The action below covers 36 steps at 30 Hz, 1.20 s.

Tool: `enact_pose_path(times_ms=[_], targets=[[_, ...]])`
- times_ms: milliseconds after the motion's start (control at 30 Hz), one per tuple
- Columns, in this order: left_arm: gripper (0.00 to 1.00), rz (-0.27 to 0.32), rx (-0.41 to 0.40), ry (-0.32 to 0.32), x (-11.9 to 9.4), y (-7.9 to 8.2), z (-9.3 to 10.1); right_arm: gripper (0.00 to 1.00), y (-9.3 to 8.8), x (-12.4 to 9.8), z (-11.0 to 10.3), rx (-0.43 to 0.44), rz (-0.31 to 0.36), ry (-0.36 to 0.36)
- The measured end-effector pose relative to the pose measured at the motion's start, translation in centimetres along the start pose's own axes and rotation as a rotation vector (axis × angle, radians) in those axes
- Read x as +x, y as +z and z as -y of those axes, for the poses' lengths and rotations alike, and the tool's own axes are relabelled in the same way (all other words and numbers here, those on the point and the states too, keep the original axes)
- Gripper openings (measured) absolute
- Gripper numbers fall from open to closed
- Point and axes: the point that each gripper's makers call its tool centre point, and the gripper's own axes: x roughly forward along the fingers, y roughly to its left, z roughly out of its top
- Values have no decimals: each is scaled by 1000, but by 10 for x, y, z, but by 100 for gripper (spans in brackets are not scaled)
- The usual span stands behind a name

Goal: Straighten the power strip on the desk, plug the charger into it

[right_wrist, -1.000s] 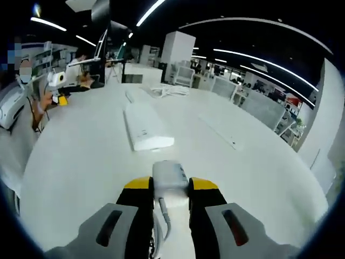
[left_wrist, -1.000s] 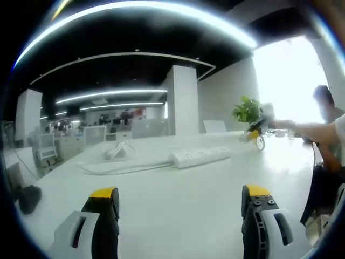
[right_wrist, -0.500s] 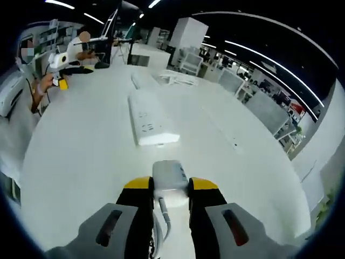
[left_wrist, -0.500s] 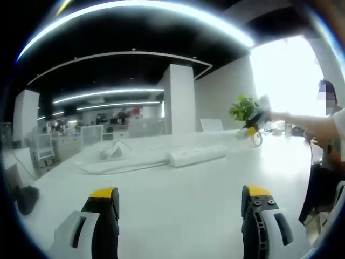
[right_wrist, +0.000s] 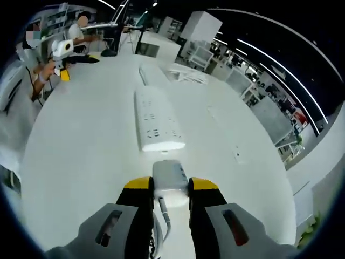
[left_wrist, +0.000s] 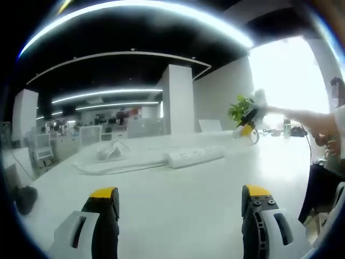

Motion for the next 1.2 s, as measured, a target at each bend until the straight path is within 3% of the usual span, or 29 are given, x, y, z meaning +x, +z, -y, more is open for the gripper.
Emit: enact_pose_path(times_ms=[1200], targets=[[97, 16, -16, -12, -1, 1, 1, 22, 50, 11, -19, -116, -162, 79]])
